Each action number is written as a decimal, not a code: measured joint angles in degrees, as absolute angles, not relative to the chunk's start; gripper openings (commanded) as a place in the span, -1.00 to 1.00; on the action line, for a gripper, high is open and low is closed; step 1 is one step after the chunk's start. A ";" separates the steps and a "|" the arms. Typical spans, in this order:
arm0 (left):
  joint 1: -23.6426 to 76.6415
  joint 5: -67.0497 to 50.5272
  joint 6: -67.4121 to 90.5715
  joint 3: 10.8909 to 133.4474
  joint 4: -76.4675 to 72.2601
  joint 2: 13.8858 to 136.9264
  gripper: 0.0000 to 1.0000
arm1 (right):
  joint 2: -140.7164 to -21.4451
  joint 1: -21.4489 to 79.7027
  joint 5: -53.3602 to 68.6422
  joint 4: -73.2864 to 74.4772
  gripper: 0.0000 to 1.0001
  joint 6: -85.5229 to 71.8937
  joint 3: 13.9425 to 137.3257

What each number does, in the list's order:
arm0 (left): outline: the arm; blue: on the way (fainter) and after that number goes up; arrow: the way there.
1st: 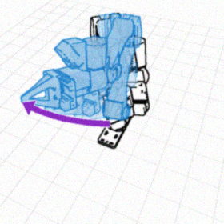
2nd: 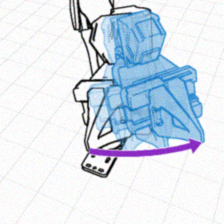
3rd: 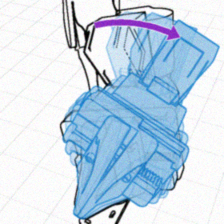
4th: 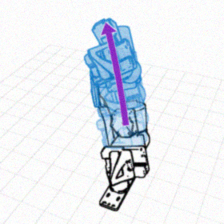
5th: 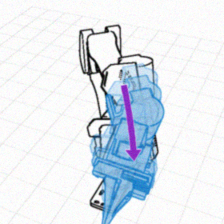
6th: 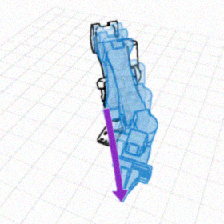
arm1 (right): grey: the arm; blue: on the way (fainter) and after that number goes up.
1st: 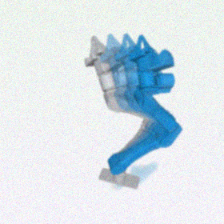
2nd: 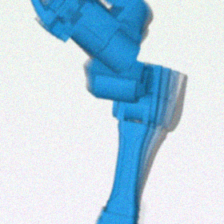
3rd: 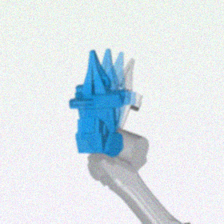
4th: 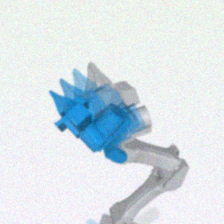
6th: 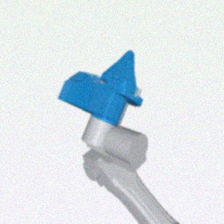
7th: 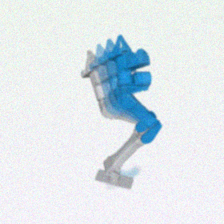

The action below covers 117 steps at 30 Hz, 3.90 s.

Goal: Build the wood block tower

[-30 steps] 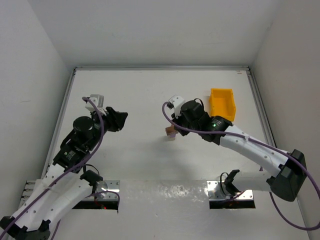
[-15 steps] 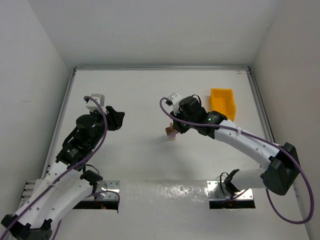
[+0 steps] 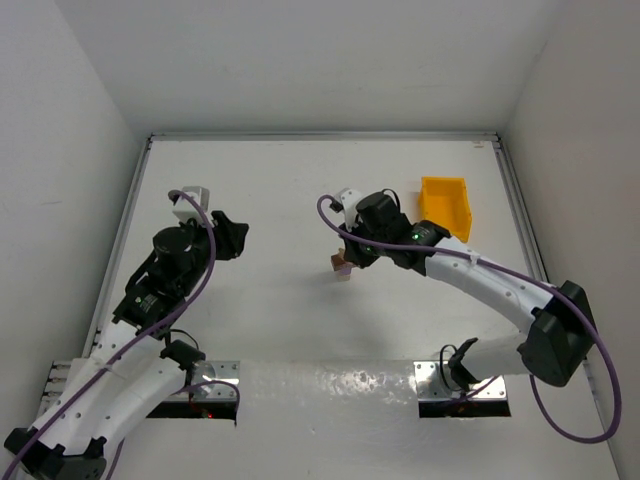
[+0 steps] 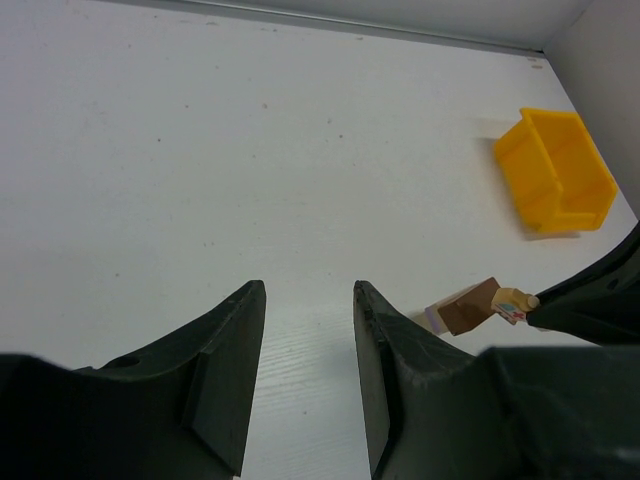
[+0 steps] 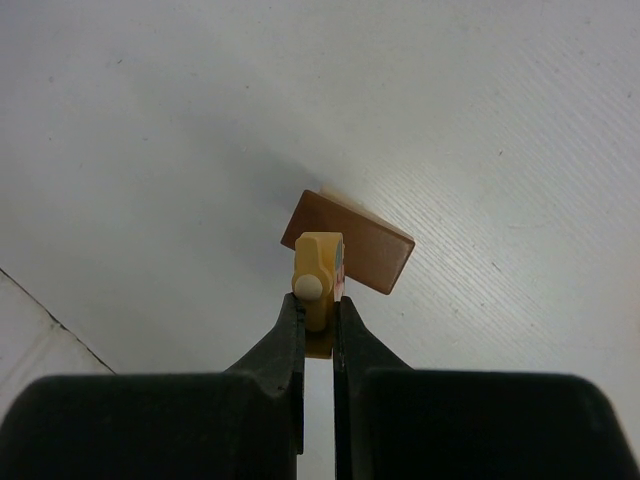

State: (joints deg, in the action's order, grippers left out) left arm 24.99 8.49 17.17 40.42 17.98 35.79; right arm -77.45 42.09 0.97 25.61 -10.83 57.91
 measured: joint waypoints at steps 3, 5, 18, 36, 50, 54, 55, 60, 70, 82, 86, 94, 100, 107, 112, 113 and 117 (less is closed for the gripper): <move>24.99 8.36 17.15 40.38 17.98 35.79 -0.24 | -78.22 42.06 1.13 25.61 -1.00 -10.83 57.91; 24.91 8.34 17.08 40.38 17.98 35.79 -0.24 | -78.52 42.04 1.15 25.61 -1.00 -10.94 57.91; 24.27 7.49 17.02 40.38 17.96 35.90 -0.25 | -79.59 40.99 1.65 25.32 -1.00 -12.75 57.91; 24.27 6.28 17.02 40.38 17.91 36.14 -0.25 | -77.62 40.95 -1.56 22.31 -0.97 -23.62 55.09; 24.27 5.52 17.02 40.36 17.85 36.40 -0.25 | -77.58 40.95 -4.43 21.02 -0.97 -27.27 54.17; 24.27 5.30 17.04 40.36 17.85 36.45 -0.25 | -77.58 40.95 -5.06 20.84 -0.97 -27.70 53.84; 24.27 5.28 17.02 40.36 17.85 36.45 -0.25 | -77.58 40.95 -5.23 20.71 -0.97 -27.79 53.80; 24.27 5.23 17.02 40.25 17.85 36.45 -0.25 | -77.58 40.95 -5.61 19.44 -0.97 -28.27 53.58; 24.27 5.21 17.02 40.01 17.82 36.51 -0.25 | -77.60 40.95 -5.50 18.52 -0.95 -28.32 53.56; 24.27 5.10 17.02 40.01 17.82 36.51 -0.25 | -77.60 40.97 -4.82 18.48 -0.93 -28.36 52.93; 24.27 5.08 17.02 40.01 17.82 36.51 -0.25 | -77.60 40.97 -4.36 18.46 -0.92 -28.51 52.93; 24.27 5.08 17.02 40.01 17.82 36.51 -0.25 | -77.65 41.01 -4.05 18.46 -0.91 -28.53 52.90; 24.27 5.06 17.04 40.01 17.82 36.51 -0.25 | -77.73 41.01 -4.05 18.46 -0.89 -28.53 52.90; 24.27 5.06 17.04 40.01 17.82 36.49 -0.25 | -77.76 41.01 -4.05 18.46 -0.87 -28.53 52.90; 24.27 4.97 17.02 40.01 17.82 36.49 -0.25 | -77.95 41.01 -4.05 18.46 -0.86 -28.53 52.88; 24.27 4.93 17.02 40.01 17.82 36.49 -0.25 | -78.00 41.01 -4.05 18.46 -0.86 -28.53 52.86; 24.27 4.89 17.02 40.01 17.82 36.49 -0.25 | -78.22 41.01 -4.03 18.46 -0.85 -28.51 52.71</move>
State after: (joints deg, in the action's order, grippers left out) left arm 24.27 4.89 17.02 40.01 17.82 36.49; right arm -78.22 41.01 -4.03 18.46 -28.51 52.71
